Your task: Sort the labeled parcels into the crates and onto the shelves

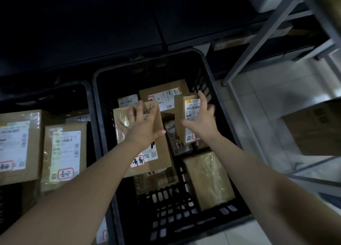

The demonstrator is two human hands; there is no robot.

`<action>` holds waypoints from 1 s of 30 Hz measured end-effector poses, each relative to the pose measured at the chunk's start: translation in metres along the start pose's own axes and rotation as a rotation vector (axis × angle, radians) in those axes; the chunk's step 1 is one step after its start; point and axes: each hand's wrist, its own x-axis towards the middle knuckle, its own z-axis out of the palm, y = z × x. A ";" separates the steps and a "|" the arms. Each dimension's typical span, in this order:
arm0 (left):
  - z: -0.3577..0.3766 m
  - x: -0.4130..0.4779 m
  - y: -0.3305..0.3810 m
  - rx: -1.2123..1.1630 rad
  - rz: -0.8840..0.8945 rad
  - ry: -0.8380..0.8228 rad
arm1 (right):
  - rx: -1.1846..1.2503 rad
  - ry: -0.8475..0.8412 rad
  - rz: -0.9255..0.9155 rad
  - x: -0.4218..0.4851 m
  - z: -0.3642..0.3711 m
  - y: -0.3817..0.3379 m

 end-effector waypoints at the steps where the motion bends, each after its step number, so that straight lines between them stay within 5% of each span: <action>1: -0.001 0.000 -0.001 -0.001 0.005 0.001 | -0.018 0.022 -0.028 -0.002 0.000 -0.002; 12: -0.019 -0.003 0.018 -0.306 0.174 0.178 | 0.019 0.003 -0.134 -0.015 -0.011 -0.033; 24: -0.039 -0.039 0.034 -0.868 0.250 -0.105 | 0.084 0.057 -0.221 -0.050 -0.023 -0.048; 30: -0.047 -0.044 0.036 -0.945 0.091 0.139 | 0.350 0.069 -0.281 -0.063 -0.029 -0.046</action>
